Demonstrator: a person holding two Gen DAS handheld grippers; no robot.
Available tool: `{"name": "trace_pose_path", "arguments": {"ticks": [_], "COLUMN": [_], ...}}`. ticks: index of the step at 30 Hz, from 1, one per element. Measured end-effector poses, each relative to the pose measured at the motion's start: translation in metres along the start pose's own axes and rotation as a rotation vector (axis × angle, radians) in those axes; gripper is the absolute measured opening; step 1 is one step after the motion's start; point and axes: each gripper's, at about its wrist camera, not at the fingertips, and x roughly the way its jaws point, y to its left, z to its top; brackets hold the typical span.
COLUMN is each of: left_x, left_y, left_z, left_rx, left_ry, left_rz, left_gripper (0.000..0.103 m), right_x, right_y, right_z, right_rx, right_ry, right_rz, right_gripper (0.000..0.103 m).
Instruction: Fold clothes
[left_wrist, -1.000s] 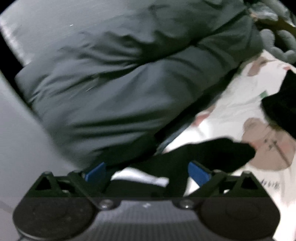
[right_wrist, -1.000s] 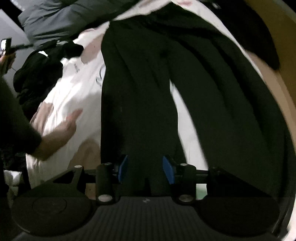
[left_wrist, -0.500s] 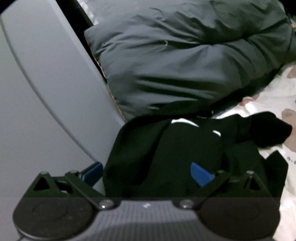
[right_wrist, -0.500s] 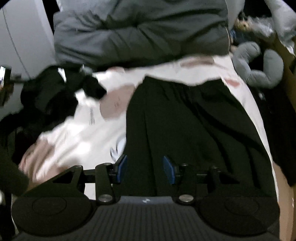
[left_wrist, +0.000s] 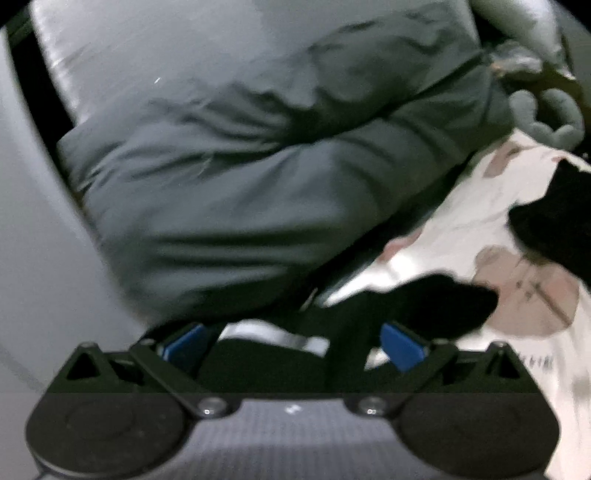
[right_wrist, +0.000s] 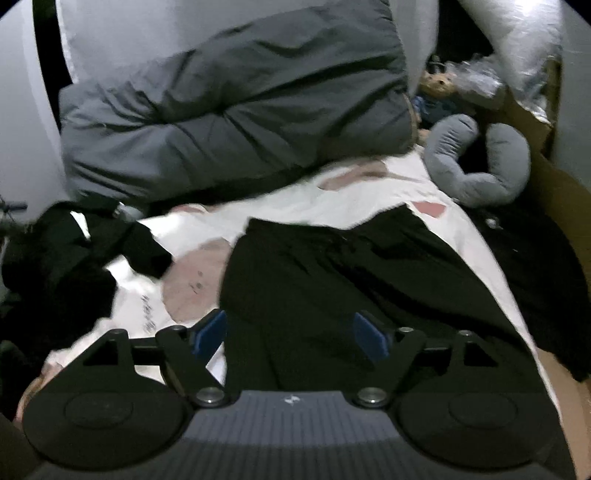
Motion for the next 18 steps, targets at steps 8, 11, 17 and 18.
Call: {"name": "trace_pose_path", "arguments": {"ticks": [8,11,17,18], "left_x": [0.067,0.086,0.107,0.106], "left_y": [-0.070,-0.105,-0.188,-0.199], "left_z": [0.076,0.101,0.147,0.152], "left_rx": [0.061,0.088,0.183,0.191], "left_ry": [-0.144,-0.177,-0.240,-0.245], "left_rz": [-0.213,-0.315,-0.540,-0.567], "left_gripper": [0.101,0.100,0.100,0.100], "right_x": [-0.059,-0.083,-0.145,-0.154], "right_y": [-0.028,-0.031,-0.021,-0.018], "right_z": [-0.038,-0.053,-0.096,-0.101], "right_rx": [0.071,0.085,0.192,0.191], "right_ry": [0.052,0.060,0.045,0.047], "right_rz": [-0.158,-0.238,-0.387,-0.397], "right_gripper": [0.080,0.080,0.080,0.080]}}
